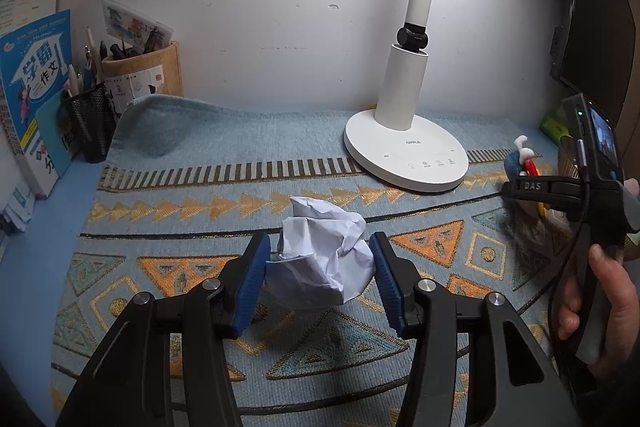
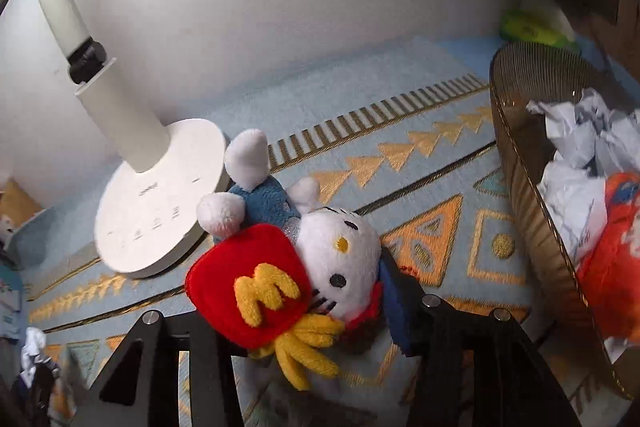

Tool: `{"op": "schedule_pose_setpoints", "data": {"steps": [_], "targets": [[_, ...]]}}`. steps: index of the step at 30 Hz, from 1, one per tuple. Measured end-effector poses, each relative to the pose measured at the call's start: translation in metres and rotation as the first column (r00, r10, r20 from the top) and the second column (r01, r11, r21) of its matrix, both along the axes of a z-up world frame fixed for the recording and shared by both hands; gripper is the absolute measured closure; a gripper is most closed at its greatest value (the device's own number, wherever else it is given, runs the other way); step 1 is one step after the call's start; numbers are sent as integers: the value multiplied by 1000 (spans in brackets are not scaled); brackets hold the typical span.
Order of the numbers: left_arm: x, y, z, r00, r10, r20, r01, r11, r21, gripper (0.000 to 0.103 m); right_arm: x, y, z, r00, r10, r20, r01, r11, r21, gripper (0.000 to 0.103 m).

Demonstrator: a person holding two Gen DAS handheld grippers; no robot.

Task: Organize objects
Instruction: 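Lift the Hello Kitty plush with the right tool, regrasping it, while the left tool holds the paper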

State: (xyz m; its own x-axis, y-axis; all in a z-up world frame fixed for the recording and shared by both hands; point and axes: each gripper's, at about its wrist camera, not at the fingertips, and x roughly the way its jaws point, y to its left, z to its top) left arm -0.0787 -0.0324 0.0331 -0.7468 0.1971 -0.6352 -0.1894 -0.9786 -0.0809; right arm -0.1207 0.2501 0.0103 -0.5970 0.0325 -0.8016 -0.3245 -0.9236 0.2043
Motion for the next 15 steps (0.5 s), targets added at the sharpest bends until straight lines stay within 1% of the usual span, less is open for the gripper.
{"op": "schedule_pose_setpoints", "data": {"steps": [2,4,5,7,10,11,12,13,14,15], "targets": [[2,3,0,1000,-3,3,3,1000,-9,54,21,3,1,999,44,-1,-44,996,-82,55],[7,8,1,1000,21,-8,-21,999,-48,54,44,0,2,995,98,-7,-98,985,-145,55],[13,11,3,999,29,-17,-30,998,-61,54,56,-2,1,992,128,1,-126,978,-164,55],[24,16,6,1000,15,3,-15,999,-40,55,79,-7,0,982,186,16,-180,966,-183,55],[52,23,6,998,-16,62,17,1000,-6,55,114,-18,1,965,259,36,-250,953,-169,54],[63,24,4,996,-35,76,34,999,17,55,125,-19,2,963,269,31,-261,953,-157,54],[74,24,3,995,-46,88,43,998,35,55,135,-23,6,962,273,21,-268,956,-120,53],[85,25,2,994,-50,94,45,998,49,55,142,-27,8,960,280,16,-278,958,-69,49],[93,25,1,994,-49,94,44,997,59,55,148,-33,9,957,290,22,-290,957,-13,40],[99,24,0,995,-46,91,40,997,63,55,152,-39,11,949,315,31,-315,949,28,34]]}}
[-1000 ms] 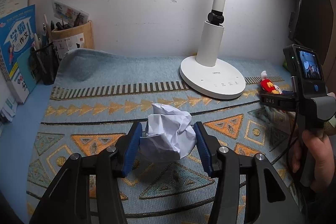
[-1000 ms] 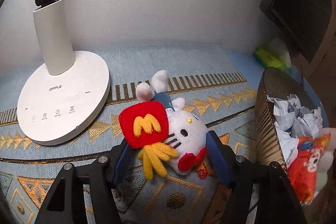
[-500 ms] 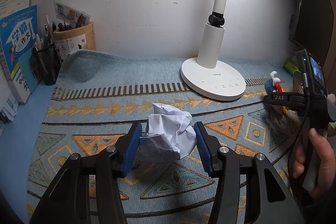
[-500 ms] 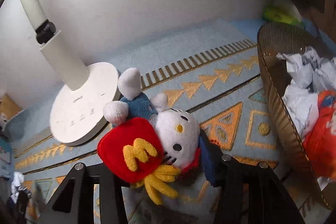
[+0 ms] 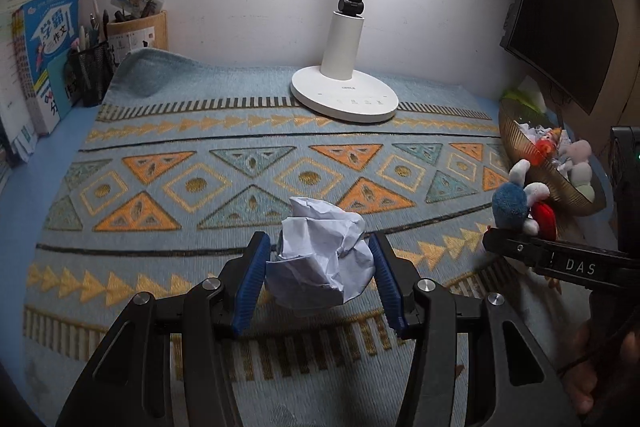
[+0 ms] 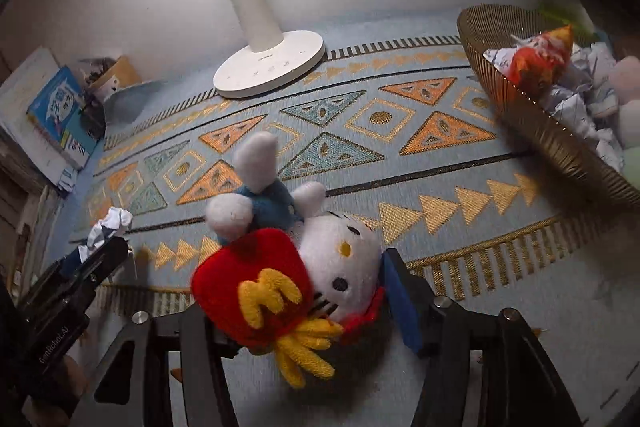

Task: Organize objects
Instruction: 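Lift the Hello Kitty plush with the right tool, regrasping it, while the left tool holds the paper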

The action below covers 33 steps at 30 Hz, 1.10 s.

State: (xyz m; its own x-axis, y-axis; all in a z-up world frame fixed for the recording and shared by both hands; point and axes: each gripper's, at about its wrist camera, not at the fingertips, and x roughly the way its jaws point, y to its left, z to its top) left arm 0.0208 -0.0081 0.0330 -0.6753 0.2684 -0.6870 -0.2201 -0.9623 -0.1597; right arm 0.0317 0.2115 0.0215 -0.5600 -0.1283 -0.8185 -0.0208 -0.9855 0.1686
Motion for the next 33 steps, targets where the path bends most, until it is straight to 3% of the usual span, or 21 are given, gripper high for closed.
{"op": "schedule_pose_setpoints", "data": {"steps": [2,5,8,12,17,22,26,31,33], "targets": [[6,-3,-4,1000,10,-2,-10,1000,17,55,12,-6,2,996,83,-13,-82,995,54,20],[6,-11,-3,999,26,-20,-25,998,50,55,34,-12,6,984,167,-63,-162,983,81,20],[1,-18,-7,999,43,9,-44,996,82,55,43,-5,6,975,204,-85,-201,979,39,14],[5,-14,-6,999,45,-10,-44,997,68,55,37,1,2,964,255,-68,-257,966,-20,14],[10,-5,-5,999,26,-35,-25,1000,13,55,29,6,-3,958,277,-69,-279,960,-21,14],[11,-3,-5,999,25,-44,-25,1000,-11,54,18,9,-4,942,336,-5,-335,942,30,14],[10,-4,-5,999,24,-43,-24,1000,-1,54,21,12,-3,944,329,-20,-326,941,93,14],[10,-4,-5,999,27,-43,-27,1000,-2,54,-4,-7,-13,926,379,2,-378,924,53,14],[11,-4,-5,999,30,-45,-30,1000,-6,54,-11,-23,-19,916,401,16,-401,915,41,18]]}}
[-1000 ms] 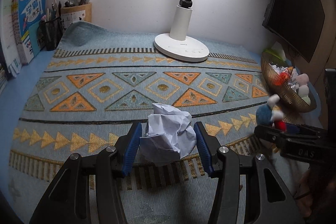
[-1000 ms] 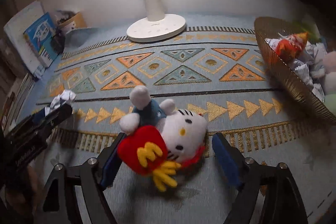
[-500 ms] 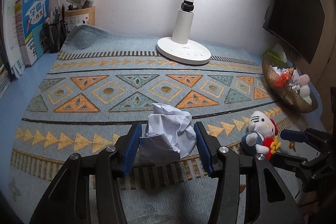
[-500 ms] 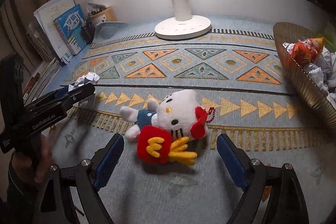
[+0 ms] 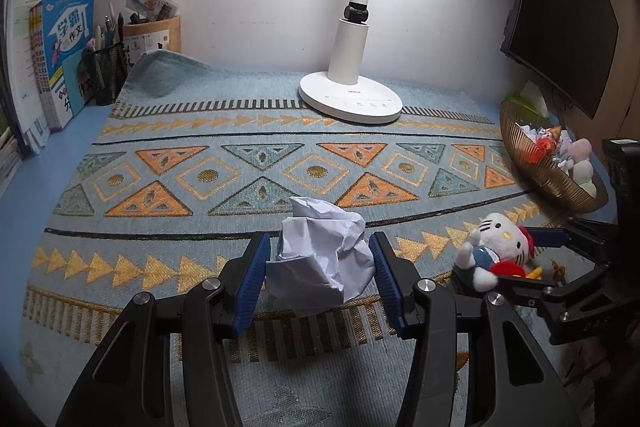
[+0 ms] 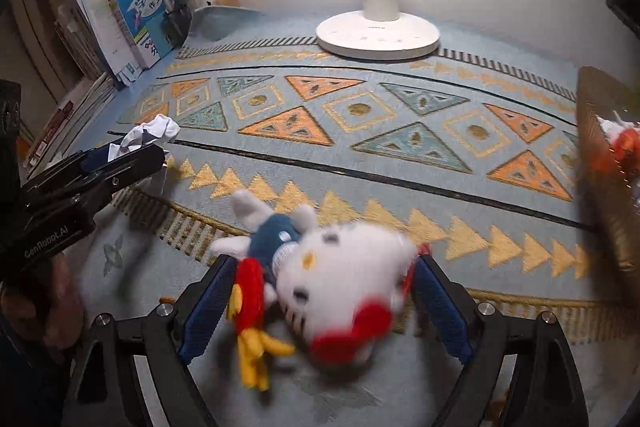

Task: Organize objects
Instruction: 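Lift the Hello Kitty plush with the right tool, regrasping it, while the left tool holds the paper, then carry the paper ball and Hello Kitty plush over the woven bowl and release both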

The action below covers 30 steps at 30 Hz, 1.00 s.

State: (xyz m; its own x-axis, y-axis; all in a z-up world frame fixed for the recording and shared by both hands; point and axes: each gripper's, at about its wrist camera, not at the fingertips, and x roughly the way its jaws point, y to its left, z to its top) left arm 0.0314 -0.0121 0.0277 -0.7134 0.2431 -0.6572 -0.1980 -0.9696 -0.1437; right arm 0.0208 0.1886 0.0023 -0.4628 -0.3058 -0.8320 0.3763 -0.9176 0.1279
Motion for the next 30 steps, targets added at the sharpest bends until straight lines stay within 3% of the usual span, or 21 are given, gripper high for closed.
{"op": "schedule_pose_setpoints", "data": {"steps": [3,8,10,19,21,23,30], "targets": [[0,0,-1,1000,0,2,0,1000,-1,54,5,-19,-2,999,18,-27,-17,999,42,18],[0,-1,-1,1000,-6,3,6,1000,7,54,16,-5,4,999,38,-16,-38,999,-15,17],[0,-1,-1,1000,-11,3,11,1000,8,54,17,1,7,998,68,-14,-68,997,-19,13],[-1,-1,-1,1000,-8,4,8,1000,3,54,18,-15,4,960,279,6,-279,960,29,13],[-1,1,-2,1000,-5,7,5,1000,-1,54,16,-15,0,968,251,1,-251,968,31,15],[-1,1,-2,1000,-4,7,4,1000,-4,54,16,-15,-2,980,197,-25,-196,980,36,32],[1,4,-1,1000,-17,0,17,1000,-16,54,32,0,19,988,69,-140,-71,997,-11,34]]}}
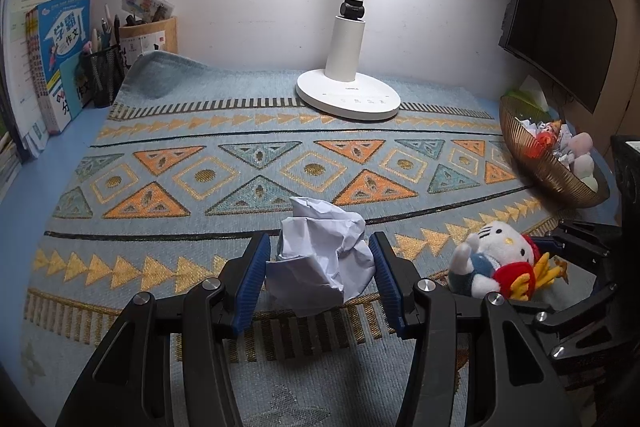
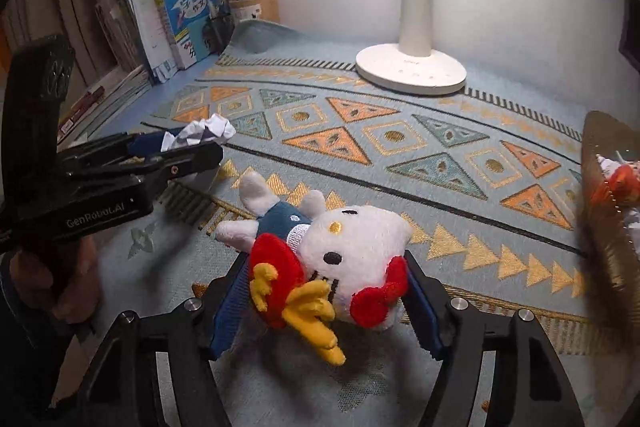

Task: Organize objects
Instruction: 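Carry the paper ball and Hello Kitty plush over the woven bowl and release both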

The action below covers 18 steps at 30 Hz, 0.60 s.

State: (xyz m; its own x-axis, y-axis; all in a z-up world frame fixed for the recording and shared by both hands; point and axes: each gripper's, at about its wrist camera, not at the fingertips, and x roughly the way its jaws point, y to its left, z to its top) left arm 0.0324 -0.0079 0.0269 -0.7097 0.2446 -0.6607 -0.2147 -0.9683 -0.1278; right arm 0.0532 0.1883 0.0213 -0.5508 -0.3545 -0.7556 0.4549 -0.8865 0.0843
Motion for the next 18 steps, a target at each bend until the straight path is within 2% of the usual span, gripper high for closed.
{"op": "schedule_pose_setpoints", "data": {"steps": [7,9,12,18], "targets": [[10,22,22,998,-40,-48,39,999,-10,55,14,36,41,990,-121,-78,121,993,3,34],[12,37,35,996,-57,-74,55,998,-24,55,17,53,59,984,-152,-97,151,988,-24,34],[15,62,54,988,-104,-113,101,994,-33,55,21,88,87,973,-198,-114,185,976,-114,34],[22,123,87,958,-222,-184,218,975,-41,55,34,168,136,907,-370,-201,333,923,-194,34]]}}
